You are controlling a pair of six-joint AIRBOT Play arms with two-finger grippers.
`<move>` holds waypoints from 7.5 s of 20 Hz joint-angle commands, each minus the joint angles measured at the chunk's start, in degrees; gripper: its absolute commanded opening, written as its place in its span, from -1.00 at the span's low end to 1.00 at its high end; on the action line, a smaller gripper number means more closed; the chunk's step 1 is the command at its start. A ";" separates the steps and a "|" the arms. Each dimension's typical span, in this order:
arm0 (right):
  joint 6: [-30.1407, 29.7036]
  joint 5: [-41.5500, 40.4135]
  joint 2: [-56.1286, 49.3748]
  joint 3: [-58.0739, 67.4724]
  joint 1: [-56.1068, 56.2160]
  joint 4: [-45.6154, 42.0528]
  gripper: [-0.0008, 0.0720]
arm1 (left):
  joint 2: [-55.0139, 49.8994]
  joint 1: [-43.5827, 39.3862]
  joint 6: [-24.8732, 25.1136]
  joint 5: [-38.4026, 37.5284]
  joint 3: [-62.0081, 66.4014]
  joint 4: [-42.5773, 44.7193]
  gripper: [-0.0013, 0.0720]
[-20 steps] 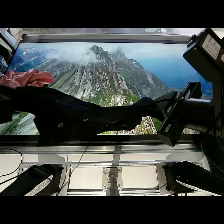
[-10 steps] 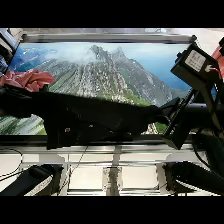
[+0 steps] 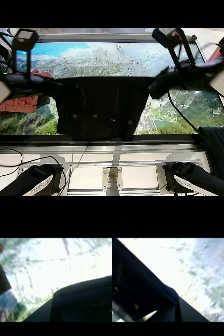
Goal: Fold the clothes and pants, and hang the long-sleeved shirts on hangers.
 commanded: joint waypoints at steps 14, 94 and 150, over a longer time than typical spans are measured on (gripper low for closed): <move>-5.33 -2.75 13.90 5.90 -3.69 4.13 -0.96 | 12.46 -18.43 -19.56 31.32 -2.45 1.81 -0.79; -15.61 8.07 -16.31 -30.62 -28.72 34.62 0.64 | -20.31 21.31 15.34 -0.72 -19.32 -30.25 0.07; -20.96 -17.42 -33.46 -37.70 -16.81 58.75 -0.13 | -12.94 25.75 8.44 10.01 -19.30 -18.88 0.15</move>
